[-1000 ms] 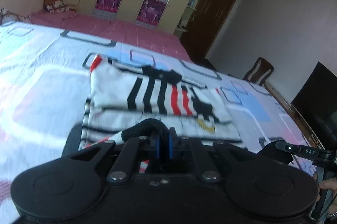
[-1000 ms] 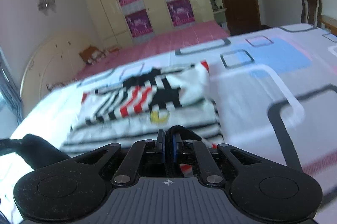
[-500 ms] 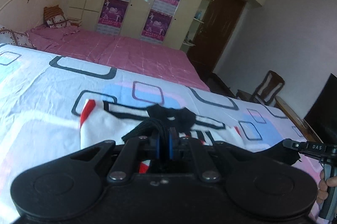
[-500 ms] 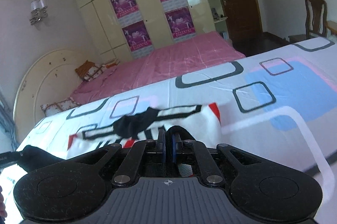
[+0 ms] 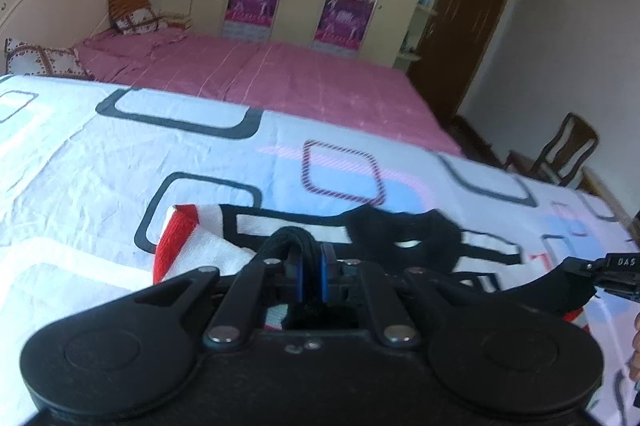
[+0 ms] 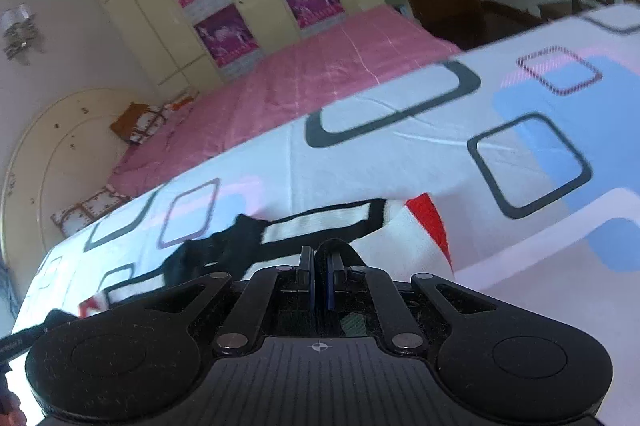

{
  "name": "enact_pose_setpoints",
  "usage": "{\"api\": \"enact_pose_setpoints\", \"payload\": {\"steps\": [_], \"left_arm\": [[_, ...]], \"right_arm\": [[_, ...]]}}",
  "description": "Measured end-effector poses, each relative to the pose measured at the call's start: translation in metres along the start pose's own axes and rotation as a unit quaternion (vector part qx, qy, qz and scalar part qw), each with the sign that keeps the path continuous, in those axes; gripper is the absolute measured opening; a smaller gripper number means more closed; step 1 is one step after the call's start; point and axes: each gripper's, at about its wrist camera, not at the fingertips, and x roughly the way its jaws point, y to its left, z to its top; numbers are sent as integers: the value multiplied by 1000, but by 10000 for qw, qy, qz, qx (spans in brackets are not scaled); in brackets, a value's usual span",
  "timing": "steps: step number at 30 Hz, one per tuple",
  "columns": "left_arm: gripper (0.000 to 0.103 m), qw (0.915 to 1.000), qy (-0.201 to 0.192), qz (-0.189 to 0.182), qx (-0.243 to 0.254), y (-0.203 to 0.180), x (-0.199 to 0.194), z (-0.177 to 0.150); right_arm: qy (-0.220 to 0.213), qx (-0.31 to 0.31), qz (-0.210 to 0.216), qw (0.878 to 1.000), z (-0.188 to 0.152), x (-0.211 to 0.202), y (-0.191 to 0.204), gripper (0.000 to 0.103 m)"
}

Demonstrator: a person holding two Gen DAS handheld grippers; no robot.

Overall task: Fold small clothes
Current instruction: 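Lift the hem with both tools and fold it over toward the collar, then open both tools to release the hem onto the collar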

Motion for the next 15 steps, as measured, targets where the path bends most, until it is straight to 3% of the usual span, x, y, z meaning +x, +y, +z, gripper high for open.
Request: {"api": "enact_pose_setpoints", "payload": {"steps": [3, 5, 9, 11, 12, 13, 15], "left_arm": [[9, 9995, 266, 152, 75, 2, 22, -3], [16, 9991, 326, 239, 131, 4, 29, -6], [22, 9993, 351, 128, 25, 11, 29, -8], [39, 9995, 270, 146, 47, 12, 25, -7], [60, 9996, 193, 193, 40, 13, 22, -4], [70, 9997, 38, 227, 17, 16, 16, -2], [71, 9996, -160, 237, 31, 21, 8, 3]], "right_arm": [[167, 161, -31, 9997, 1, 18, -13, 5], [228, 161, -42, 9996, 2, 23, -18, 6], [271, -10, 61, 9996, 4, 25, -21, 6], [272, -23, 136, 9995, 5, 22, -23, 6], [245, 3, 181, 9995, 7, 21, -25, 6], [224, 47, 228, 9995, 8, 21, -26, 6], [211, 74, 287, 9993, 9, 18, -28, 7]]}}
